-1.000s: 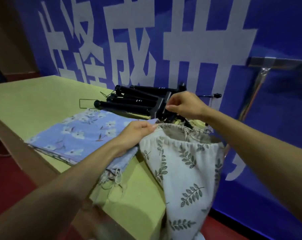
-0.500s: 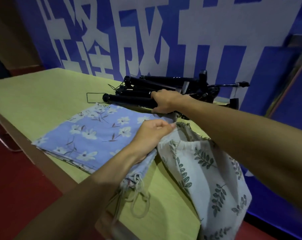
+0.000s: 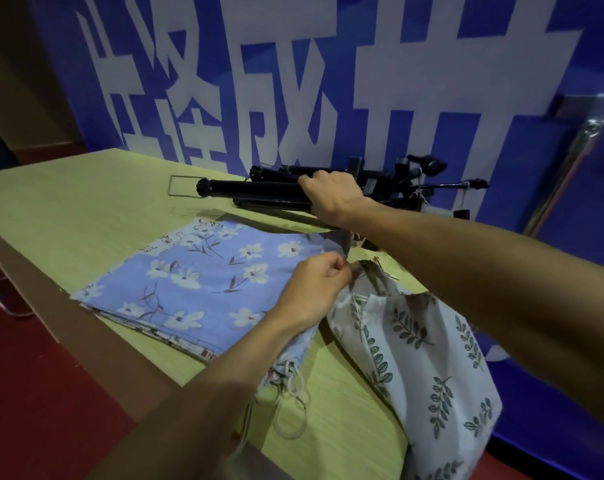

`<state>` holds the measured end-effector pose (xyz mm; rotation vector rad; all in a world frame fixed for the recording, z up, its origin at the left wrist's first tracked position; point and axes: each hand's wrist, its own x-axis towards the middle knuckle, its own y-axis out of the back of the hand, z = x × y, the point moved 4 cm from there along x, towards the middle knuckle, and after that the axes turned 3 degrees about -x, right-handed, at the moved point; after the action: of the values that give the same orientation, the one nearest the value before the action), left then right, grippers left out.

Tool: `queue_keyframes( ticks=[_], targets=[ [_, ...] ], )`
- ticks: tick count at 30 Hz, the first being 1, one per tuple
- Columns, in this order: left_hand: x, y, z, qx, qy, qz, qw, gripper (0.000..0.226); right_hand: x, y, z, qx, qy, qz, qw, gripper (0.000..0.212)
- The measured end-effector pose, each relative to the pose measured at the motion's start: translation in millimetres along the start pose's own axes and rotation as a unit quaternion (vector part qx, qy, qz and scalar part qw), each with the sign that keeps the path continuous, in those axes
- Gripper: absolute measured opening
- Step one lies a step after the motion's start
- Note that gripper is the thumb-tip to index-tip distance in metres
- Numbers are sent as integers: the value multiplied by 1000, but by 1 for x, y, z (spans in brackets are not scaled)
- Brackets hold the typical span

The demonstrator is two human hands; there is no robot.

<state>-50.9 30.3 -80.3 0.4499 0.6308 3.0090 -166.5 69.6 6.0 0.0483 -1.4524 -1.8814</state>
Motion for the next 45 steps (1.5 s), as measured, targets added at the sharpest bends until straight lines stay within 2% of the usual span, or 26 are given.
queue_keyframes(
  ticks=[6,9,12,15,18,21,25,28,32,35,39,42,45],
  targets=[
    [0,0,1,1,-1,1,1000,35,-11,39,17,-4,-4,61,998,30],
    [-2,1,1,-33,23,-11,999,32,-29,59,39,31,-48,77,995,38],
    [-2,1,9,-74,52,-11,996,42,-53,78,69,107,-112,87,984,45],
    [-8,-7,23,-117,95,-4,989,32,-79,88,101,240,-196,84,947,47],
    [-15,-15,41,-123,101,14,987,29,-113,101,124,337,-253,108,901,41],
    [-16,-19,65,-107,84,32,990,28,-150,109,138,385,-292,158,861,27],
    [-17,-30,107,-88,48,30,994,30,-195,113,158,443,-321,194,814,24],
    [-19,-47,132,-87,49,14,995,33,-221,110,172,452,-297,169,824,20],
    [-22,-66,152,-116,59,-3,991,21,-259,100,187,477,-239,116,838,13],
    [-24,-77,158,-155,96,-23,983,18,-293,91,207,452,-245,83,854,14],
    [-25,-82,160,-227,134,-42,964,17,-325,89,226,339,-238,27,910,22],
    [-24,-82,162,-294,152,-71,941,19,-340,91,231,210,-214,-37,953,26],
    [-24,-80,162,-314,168,-85,931,20,-347,95,232,103,-203,-87,970,25]
  ],
)
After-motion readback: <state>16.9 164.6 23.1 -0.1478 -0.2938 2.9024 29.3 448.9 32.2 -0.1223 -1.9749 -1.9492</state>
